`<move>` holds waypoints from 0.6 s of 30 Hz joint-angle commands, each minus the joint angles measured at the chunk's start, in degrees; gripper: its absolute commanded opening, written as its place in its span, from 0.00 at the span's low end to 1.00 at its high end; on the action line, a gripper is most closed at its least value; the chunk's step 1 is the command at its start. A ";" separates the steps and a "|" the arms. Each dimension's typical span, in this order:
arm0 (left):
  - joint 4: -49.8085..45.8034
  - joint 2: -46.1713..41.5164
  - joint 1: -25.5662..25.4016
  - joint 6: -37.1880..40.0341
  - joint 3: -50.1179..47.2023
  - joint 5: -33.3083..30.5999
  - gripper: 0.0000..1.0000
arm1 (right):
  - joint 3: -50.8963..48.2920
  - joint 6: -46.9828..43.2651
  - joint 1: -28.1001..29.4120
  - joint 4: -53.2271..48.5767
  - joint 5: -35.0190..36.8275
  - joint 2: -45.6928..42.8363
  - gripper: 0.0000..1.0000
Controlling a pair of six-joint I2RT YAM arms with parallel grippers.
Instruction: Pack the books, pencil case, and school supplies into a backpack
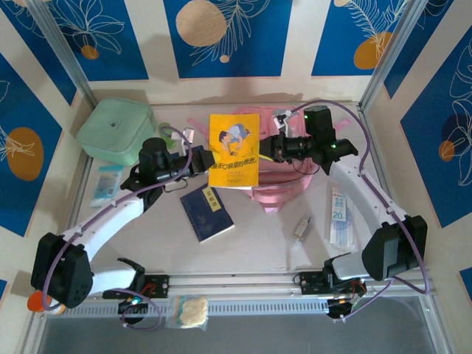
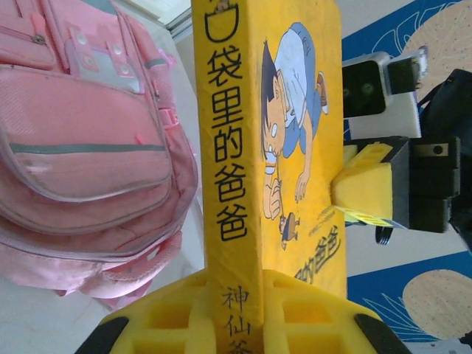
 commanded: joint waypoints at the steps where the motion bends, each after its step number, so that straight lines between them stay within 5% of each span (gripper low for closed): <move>1: 7.28 0.86 -1.41 -1.94 3.06 1.41 0.00 | -1.13 -1.84 0.29 -1.34 -1.50 -0.99 0.30; 5: 10.90 1.97 -2.02 -4.14 4.01 0.76 0.00 | -3.63 -1.13 -1.73 -2.88 -0.14 -2.22 0.66; 8: 12.45 3.66 -3.22 -5.36 5.50 1.34 0.00 | -6.46 0.70 -3.70 -1.88 -1.82 -3.41 0.82; 12: 17.78 5.81 -4.47 -8.43 6.22 1.30 0.00 | -9.69 2.56 -4.39 0.45 -5.33 -4.39 0.97; 18: 21.46 9.19 -6.91 -10.33 8.38 0.37 0.00 | -13.92 9.71 -3.68 11.44 -11.10 -5.25 1.00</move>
